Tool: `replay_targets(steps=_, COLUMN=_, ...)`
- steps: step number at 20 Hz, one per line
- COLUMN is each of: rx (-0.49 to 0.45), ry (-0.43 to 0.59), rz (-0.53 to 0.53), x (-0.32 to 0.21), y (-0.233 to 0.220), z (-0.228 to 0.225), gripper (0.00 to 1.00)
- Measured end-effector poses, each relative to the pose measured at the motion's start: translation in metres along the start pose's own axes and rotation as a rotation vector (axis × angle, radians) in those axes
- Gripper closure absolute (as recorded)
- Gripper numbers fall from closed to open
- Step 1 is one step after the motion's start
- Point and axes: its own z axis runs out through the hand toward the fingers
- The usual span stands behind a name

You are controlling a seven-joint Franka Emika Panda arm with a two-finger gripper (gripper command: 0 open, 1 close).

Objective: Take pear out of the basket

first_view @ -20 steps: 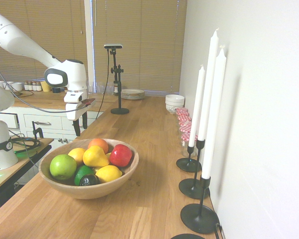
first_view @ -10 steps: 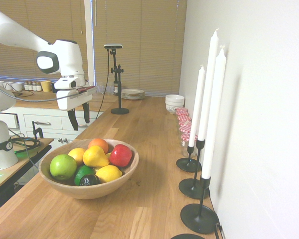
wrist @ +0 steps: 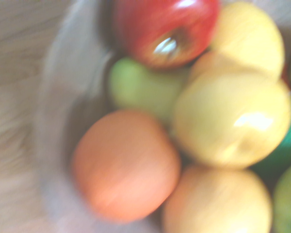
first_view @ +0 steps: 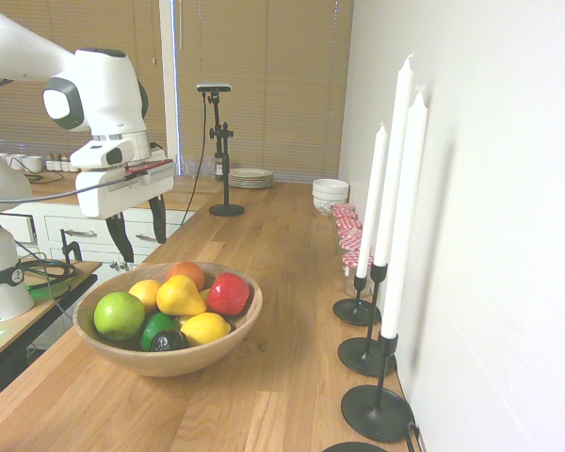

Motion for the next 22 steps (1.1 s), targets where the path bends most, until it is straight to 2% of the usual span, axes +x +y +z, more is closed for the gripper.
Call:
replay_targets(steps=5, rx=-0.008, ry=-0.053, rz=0.019, x=0.046, y=-0.002, z=0.016, gripper=0.00)
replay_targets(steps=11, rx=-0.012, ry=-0.072, rz=0.027, x=0.075, y=-0.014, z=0.022, gripper=0.00)
replay_targets(steps=12, rx=-0.014, ry=-0.077, rz=0.027, x=0.078, y=-0.017, z=0.025, gripper=1.00)
replay_targets(steps=22, rx=-0.028, ry=-0.092, rz=0.020, x=0.085, y=-0.026, z=0.044, gripper=1.00)
